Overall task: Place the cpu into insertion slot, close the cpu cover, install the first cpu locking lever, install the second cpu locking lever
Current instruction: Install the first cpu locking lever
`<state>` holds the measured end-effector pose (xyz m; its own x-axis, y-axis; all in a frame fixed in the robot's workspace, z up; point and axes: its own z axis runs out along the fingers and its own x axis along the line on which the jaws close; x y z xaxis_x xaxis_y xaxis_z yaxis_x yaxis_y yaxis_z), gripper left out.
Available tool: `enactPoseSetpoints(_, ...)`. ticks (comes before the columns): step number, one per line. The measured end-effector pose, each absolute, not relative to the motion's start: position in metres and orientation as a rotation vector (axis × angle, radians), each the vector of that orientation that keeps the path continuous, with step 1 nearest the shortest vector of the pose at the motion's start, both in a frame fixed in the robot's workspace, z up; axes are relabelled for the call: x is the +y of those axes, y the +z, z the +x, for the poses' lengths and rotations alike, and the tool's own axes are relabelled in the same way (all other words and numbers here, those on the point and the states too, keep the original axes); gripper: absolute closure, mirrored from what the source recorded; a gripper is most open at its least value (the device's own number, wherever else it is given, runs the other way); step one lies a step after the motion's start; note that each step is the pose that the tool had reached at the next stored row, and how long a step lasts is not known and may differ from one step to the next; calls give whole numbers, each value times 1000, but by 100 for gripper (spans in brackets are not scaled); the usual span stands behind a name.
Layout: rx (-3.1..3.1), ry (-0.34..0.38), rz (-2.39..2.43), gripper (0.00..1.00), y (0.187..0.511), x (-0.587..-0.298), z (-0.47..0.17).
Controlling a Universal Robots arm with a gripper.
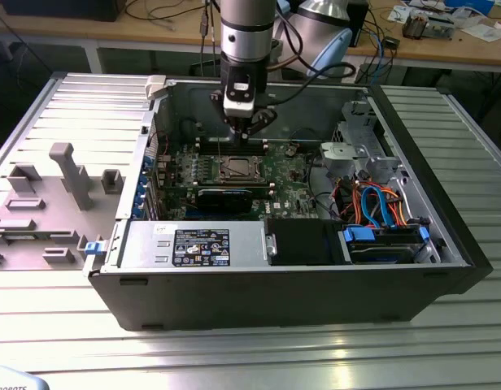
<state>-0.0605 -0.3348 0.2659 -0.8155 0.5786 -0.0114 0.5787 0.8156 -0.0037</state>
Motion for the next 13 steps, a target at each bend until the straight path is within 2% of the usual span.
enactPoseSetpoints(13,3057,-10,678,89,266,-335,-61)
